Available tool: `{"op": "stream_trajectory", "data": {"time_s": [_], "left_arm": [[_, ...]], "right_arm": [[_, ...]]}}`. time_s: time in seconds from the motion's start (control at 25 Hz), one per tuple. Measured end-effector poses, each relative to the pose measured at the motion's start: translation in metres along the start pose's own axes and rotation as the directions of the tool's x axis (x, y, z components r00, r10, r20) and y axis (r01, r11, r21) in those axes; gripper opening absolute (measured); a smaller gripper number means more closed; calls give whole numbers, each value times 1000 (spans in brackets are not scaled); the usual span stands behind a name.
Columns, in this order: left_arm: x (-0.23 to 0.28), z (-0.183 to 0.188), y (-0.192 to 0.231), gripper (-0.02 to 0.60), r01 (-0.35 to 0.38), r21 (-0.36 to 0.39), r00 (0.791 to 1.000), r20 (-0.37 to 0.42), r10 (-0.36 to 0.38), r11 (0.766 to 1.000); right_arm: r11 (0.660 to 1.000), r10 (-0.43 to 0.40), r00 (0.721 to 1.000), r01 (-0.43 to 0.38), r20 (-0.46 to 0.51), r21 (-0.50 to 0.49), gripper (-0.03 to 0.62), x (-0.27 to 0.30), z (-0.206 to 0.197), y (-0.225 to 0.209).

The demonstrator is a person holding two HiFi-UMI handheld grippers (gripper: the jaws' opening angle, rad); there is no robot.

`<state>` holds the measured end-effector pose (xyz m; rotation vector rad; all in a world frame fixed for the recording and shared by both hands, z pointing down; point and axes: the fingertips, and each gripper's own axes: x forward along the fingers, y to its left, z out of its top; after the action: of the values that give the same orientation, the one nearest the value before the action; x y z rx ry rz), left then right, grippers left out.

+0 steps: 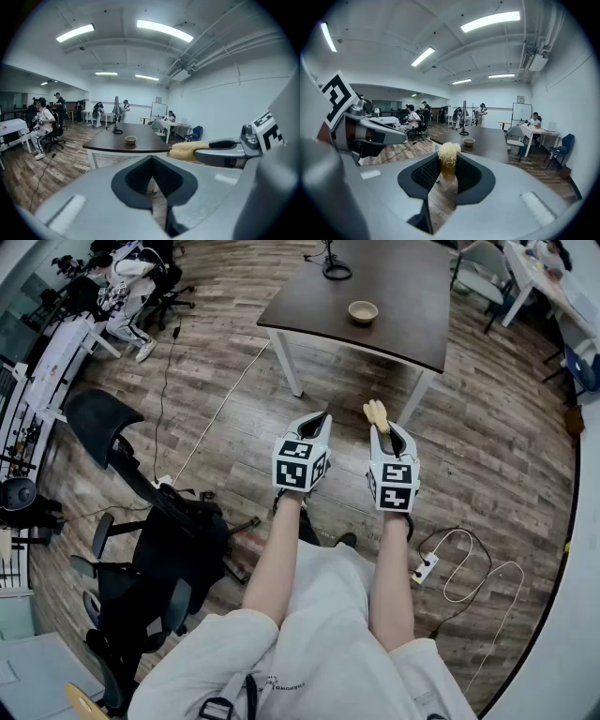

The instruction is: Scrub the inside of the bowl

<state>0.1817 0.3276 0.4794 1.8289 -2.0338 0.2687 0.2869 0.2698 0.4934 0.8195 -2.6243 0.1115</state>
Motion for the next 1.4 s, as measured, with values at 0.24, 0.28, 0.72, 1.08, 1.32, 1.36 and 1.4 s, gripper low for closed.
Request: {"op": "stream_trajectory", "data": {"time_s": [0.24,0.28,0.72,1.08,1.32,1.36,1.4], "left_arm": [[3,-7,7,0,-5,-14,1000,-12,4,1000],[4,-9,7,0,1,-12,1000,-23,-1,1000],[65,15,42,0,45,10,997,-67,-45,999],[148,89,73,0,140,7,990,16,-140,990],[192,118,101,0,217,51,975,29,-219,975],[198,123,107,0,219,58,975,28,-221,974],[204,126,113,0,225,64,973,29,-227,972]], "right_arm": [[1000,-3,1000,2,-31,-27,112,7,-10,-3],[999,-5,999,3,-43,-39,112,8,-13,-5],[996,31,999,-28,-44,81,118,67,1,-29],[998,-6,1000,8,-28,69,120,134,46,-70],[995,-46,998,50,-46,90,121,189,59,-89],[994,-52,998,56,-45,97,121,197,62,-91],[993,-57,997,61,-45,105,121,205,65,-92]]}}
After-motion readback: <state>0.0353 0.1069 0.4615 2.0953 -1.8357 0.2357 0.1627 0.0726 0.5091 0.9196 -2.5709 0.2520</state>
